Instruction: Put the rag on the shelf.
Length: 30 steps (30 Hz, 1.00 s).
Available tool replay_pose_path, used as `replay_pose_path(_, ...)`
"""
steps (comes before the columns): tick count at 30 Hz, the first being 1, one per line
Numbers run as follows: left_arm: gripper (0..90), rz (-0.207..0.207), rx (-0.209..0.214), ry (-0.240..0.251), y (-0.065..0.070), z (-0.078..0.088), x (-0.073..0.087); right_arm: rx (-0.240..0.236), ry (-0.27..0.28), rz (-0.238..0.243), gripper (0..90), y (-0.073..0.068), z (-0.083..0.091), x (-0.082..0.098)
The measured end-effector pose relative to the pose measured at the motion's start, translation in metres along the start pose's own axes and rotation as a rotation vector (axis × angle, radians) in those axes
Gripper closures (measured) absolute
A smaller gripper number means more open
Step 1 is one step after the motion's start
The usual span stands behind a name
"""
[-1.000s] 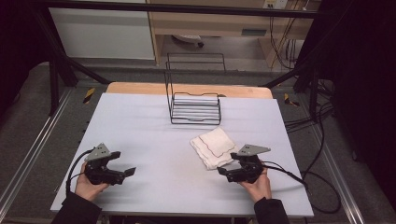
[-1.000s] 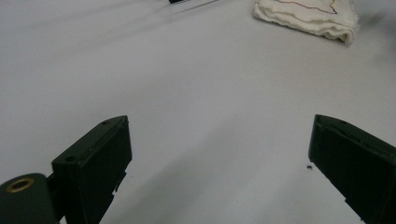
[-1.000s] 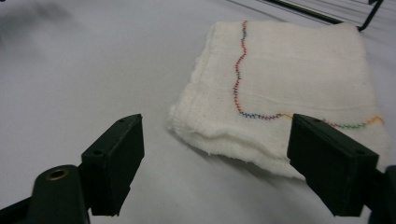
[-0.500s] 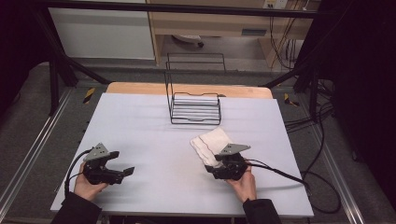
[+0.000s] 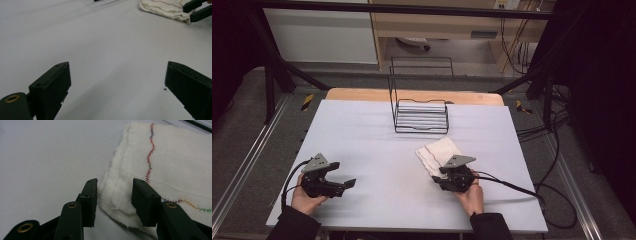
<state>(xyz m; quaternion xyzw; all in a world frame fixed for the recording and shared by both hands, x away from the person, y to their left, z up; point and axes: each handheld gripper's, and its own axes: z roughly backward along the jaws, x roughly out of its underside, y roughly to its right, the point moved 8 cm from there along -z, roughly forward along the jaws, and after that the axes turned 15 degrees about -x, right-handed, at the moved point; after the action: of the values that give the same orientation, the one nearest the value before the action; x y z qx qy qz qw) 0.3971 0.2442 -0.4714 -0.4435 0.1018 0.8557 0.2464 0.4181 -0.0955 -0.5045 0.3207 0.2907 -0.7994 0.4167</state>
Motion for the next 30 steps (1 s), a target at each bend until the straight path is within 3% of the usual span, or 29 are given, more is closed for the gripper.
replay_pose_path(2, 6.7, -0.001, 0.001, 0.0, 0.0, 0.0, 0.0, 0.006, -0.002, 0.004, 56.9, -0.001, -0.001, 0.0)
replay_pose_path(6, 6.8, -0.004, 0.001, -0.002, 0.0, 0.0, 0.0, 0.053, -0.049, 0.075, 56.3, -0.004, -0.004, 0.001)
replay_pose_path(8, 6.8, -0.003, 0.001, -0.001, 0.0, 0.0, 0.0, 0.073, -0.061, 0.104, 60.4, -0.004, -0.005, 0.001)
replay_pose_path(11, 6.8, 0.001, 0.002, 0.002, 0.0, 0.001, 0.0, 0.076, -0.06, 0.083, 65.8, -0.001, -0.003, 0.0)
replay_pose_path(16, 6.9, 0.0, 0.0, 0.0, 0.0, 0.001, 0.0, 0.097, -0.06, 0.09, 75.8, 0.001, -0.002, 0.0)
replay_pose_path(24, 7.0, -0.001, -0.001, 0.0, -0.001, 0.001, 0.0, 0.097, -0.045, 0.056, 80.6, 0.001, 0.0, -0.003)
replay_pose_path(30, 7.1, -0.002, -0.001, 0.001, -0.001, 0.001, 0.0, 0.023, 0.014, -0.011, 80.8, -0.009, 0.002, -0.011)
